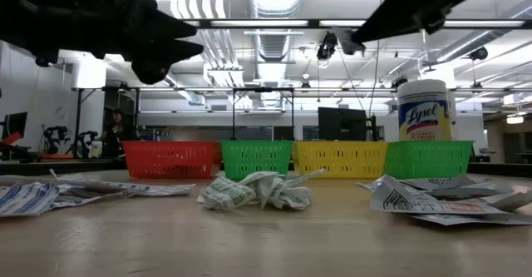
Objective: Pick & Place First Aid Supplies
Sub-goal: Put the alcohol pad into the red basket
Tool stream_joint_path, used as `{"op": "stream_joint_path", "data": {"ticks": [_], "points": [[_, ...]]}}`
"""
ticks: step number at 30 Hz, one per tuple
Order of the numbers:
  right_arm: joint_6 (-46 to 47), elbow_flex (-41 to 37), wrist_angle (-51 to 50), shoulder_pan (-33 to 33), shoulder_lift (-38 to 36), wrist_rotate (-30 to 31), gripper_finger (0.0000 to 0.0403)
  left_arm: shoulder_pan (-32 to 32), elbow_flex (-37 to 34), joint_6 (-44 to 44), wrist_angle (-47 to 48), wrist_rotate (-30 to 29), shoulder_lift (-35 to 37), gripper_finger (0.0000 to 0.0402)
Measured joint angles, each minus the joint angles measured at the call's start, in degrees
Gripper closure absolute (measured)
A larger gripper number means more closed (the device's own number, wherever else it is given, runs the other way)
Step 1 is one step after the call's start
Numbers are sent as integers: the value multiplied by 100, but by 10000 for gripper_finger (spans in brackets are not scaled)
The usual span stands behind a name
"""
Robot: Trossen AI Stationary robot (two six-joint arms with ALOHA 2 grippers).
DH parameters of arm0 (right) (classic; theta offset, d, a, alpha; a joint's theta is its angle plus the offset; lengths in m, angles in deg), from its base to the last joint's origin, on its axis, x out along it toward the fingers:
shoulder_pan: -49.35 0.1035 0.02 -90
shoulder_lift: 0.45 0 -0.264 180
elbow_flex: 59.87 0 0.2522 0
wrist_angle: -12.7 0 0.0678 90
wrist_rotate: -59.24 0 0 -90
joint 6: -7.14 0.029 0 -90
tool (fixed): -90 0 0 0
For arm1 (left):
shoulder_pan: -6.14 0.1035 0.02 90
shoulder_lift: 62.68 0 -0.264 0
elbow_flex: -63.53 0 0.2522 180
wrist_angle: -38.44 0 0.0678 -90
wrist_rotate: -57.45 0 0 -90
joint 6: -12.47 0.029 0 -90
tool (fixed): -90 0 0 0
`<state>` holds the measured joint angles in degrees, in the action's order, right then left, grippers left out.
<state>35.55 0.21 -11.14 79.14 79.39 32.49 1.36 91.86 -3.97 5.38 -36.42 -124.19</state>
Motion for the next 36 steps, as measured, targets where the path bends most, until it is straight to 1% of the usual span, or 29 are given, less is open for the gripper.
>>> {"op": "stream_joint_path", "data": {"ticks": [3,6,11,16,18,20,22,24,26,31,36], "points": [[-18,290,29,-95,406,425,394,0,0,169,-627,-58,-334,243],[-36,657,36,-181,865,977,394,0,80,332,-939,-108,-636,243],[-377,1418,3,-304,1669,1868,394,0,527,676,-969,-146,-1117,243],[-949,2185,16,-349,2361,2458,394,0,899,1056,-904,-253,-1469,243],[-1090,2363,-10,-355,2530,2634,394,2,1076,1188,-922,-268,-1628,243],[-1219,2595,28,-368,2713,2686,394,0,1156,1271,-863,-272,-1696,244],[-1288,2630,-54,-372,2741,2674,394,0,1333,1327,-951,-268,-1835,243],[-1218,2753,39,-385,2838,2692,394,0,1376,1363,-822,-273,-1854,243],[-1246,2704,-23,-383,2799,2669,394,0,1514,1376,-864,-333,-1948,244],[-1227,2685,160,-383,2793,2481,394,15,1596,1407,-780,-538,-2011,243],[-1297,2746,193,-383,2821,2352,394,20,1795,1400,-693,-559,-2135,243]]}}
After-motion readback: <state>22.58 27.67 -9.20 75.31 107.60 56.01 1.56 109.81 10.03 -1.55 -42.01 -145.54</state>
